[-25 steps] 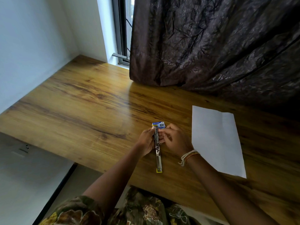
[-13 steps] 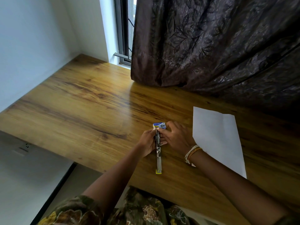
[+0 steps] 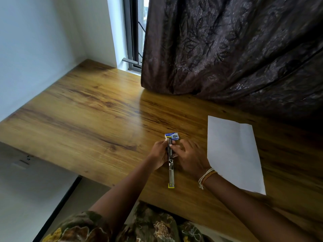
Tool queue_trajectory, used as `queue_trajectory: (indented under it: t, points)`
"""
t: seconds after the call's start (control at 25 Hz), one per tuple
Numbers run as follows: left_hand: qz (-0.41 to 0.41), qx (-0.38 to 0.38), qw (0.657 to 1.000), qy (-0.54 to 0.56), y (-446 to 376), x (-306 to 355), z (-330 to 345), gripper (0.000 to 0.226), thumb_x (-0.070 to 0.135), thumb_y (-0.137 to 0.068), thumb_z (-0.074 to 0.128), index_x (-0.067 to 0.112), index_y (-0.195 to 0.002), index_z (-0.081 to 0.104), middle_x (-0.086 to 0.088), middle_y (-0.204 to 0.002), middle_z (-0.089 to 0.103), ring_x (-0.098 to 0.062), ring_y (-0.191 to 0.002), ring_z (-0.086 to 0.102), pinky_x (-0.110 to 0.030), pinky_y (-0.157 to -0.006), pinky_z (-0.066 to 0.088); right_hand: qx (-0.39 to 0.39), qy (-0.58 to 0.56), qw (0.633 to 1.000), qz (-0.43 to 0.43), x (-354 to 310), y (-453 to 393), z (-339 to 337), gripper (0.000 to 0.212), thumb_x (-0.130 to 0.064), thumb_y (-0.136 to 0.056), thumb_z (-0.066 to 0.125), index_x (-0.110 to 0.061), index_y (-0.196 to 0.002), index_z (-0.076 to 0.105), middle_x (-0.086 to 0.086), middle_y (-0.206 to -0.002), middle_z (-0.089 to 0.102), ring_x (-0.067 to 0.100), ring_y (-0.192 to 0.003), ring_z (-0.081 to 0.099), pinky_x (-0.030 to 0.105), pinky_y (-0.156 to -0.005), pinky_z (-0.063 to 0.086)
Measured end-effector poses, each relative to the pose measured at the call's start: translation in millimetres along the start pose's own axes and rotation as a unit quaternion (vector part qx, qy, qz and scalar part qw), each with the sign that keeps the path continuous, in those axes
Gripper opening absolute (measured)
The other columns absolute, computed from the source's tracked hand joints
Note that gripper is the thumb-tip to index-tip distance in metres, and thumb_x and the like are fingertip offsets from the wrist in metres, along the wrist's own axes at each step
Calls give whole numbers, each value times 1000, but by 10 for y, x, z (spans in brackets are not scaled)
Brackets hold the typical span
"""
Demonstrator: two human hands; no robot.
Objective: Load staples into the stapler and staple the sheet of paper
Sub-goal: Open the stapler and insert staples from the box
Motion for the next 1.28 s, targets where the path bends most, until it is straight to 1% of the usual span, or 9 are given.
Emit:
queue_trajectory:
  t: [0.12,0.28,0.44,0.72,0.88,1.0,1.12,1.16,1.28]
  points:
    - [4,-7,1000,13,-4,6,10,38,23,-106,27,0,-100,57,-12,-74,70,-19,-65,70,-32,-65,60,1,-97,991,96,110,-54,-21,35,-27,-91,43,-19,-117,65,10,-108,62,24,-91,61,34,-67,54]
    - [6,-9,1000,10,-20,8,15,39,22,-106,26,-1,-99,57,-12,-73,70,-20,-65,71,-33,-66,61,4,-154,977,147,204,-159,-5,22,-20,-88,57,-18,-106,70,7,-103,60,21,-92,58,34,-70,52]
    - [10,10,1000,-13,-17,20,-5,35,22,-106,29,-1,-100,55,-12,-73,63,-14,-54,65,-26,-54,56,-20,-181,972,146,111,-231,30,13,-21,-82,70,-15,-92,75,3,-94,58,17,-90,54,26,-68,47]
    - [9,13,1000,-16,-47,15,-30,34,21,-105,30,-1,-102,55,-11,-74,62,-15,-56,62,-25,-51,53,-53,-150,979,124,77,-323,57,12,-24,-80,71,-17,-88,76,4,-101,59,19,-96,53,34,-72,52]
    - [5,28,999,-26,-33,17,-47,34,22,-105,31,2,-96,57,-11,-73,60,-15,-57,60,-25,-52,51,-46,-172,975,133,59,-271,52,13,-22,-81,71,-16,-91,76,5,-104,60,19,-99,54,26,-72,48]
    - [0,26,999,-27,-4,34,-26,35,23,-105,30,2,-97,56,-11,-73,62,-15,-57,61,-25,-51,52,-47,-210,963,161,91,-257,71,14,-19,-82,70,-14,-94,75,3,-108,59,11,-98,53,10,-72,40]
    - [-10,20,1000,-12,27,38,4,36,21,-106,27,-1,-96,55,-11,-70,67,-16,-56,67,-28,-55,57,2,-327,898,294,182,-202,33,11,-15,-85,68,-10,-94,72,-4,-101,57,0,-84,55,3,-63,45]
    - [-14,13,1000,-4,32,40,18,38,21,-106,26,-1,-98,55,-13,-73,69,-18,-61,69,-30,-60,59,29,-373,852,366,231,-156,35,9,-15,-85,67,-11,-92,71,-5,-96,59,-1,-78,58,2,-60,45]
    - [-31,7,999,3,26,33,34,40,25,-106,22,0,-101,54,-22,-91,70,-27,-79,72,-40,-80,58,64,-506,661,550,331,-24,154,6,-17,-88,65,-13,-85,67,-3,-74,65,2,-61,62,11,-51,47]
Point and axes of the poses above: each hand's wrist, its own y-axis away from the middle knuckle, its own z-axis out of the palm, x = y × z, the point moved 7 cm from there along -y, towards the middle knuckle
